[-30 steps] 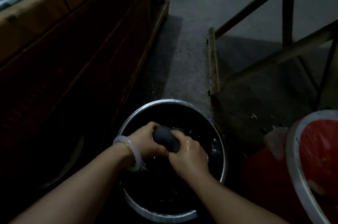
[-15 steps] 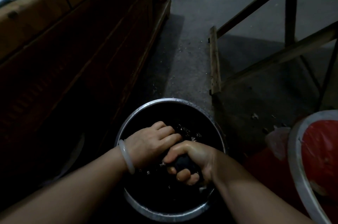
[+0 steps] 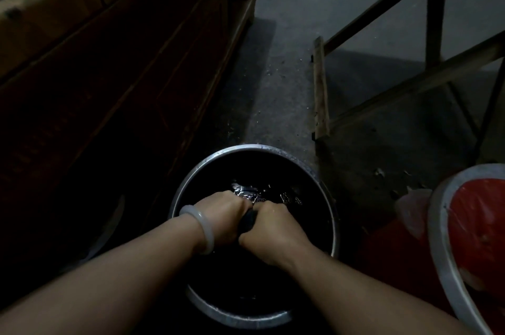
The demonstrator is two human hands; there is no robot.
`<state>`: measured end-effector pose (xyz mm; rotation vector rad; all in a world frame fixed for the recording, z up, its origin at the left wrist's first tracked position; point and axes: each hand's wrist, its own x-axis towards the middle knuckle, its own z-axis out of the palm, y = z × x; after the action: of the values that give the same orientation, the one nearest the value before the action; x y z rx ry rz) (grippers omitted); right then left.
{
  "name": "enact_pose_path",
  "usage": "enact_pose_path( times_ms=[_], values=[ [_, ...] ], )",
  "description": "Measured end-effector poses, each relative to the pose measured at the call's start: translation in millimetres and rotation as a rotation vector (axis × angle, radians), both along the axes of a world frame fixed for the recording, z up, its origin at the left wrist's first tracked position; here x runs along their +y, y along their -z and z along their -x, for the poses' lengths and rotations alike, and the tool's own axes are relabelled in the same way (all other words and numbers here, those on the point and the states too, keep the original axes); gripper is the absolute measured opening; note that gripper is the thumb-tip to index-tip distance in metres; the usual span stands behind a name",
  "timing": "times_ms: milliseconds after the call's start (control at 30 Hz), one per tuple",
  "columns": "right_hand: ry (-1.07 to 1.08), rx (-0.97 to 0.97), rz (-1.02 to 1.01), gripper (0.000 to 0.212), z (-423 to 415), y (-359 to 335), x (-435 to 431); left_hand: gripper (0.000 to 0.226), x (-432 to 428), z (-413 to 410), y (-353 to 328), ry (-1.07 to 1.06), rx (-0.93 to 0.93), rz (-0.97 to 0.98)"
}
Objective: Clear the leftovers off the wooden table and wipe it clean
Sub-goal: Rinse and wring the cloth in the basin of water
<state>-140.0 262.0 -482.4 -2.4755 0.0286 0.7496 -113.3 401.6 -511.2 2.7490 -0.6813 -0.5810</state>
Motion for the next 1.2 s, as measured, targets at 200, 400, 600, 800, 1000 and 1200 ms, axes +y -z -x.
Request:
enact_pose_path(
  times_ms=[200, 400, 600, 800, 1000, 1200],
  values=[
    [-0.433, -0.331, 0.202, 0.03, -17.4, -12.6, -3.1, 0.006, -0.8, 5.9, 1.9, -0.288, 0.199, 0.242],
    [-0.736, -0.549, 0.251, 0.027, -36.7, -21.4, -13.8, 0.025, -14.8, 13.6, -9.8, -0.562, 0.398, 0.489],
    [-0.969, -0.657, 0.311, 0.036, -53.9, -36.3, -18.9, 0.029, -20.5, 17.3, -32.1, -0.784, 0.67, 0.686],
    [-1.111, -0.712, 0.361, 0.038, -58.8, -40.4, -26.0, 0.032, -27.2, 28.8, -37.8, -0.843, 0.905, 0.801],
    [-1.178, -0.833, 0.299, 0.032, -64.6, -39.5, -29.9, 0.024, -31.1, 40.6, -44.1, -0.792, 1.2, 1.026],
    [-1.156, -0.96, 0.139, 0.033, -64.5, -33.6, -31.7, 0.022, -30.8, 47.7, -41.7, -0.852, 1.336, 1.186]
  ],
)
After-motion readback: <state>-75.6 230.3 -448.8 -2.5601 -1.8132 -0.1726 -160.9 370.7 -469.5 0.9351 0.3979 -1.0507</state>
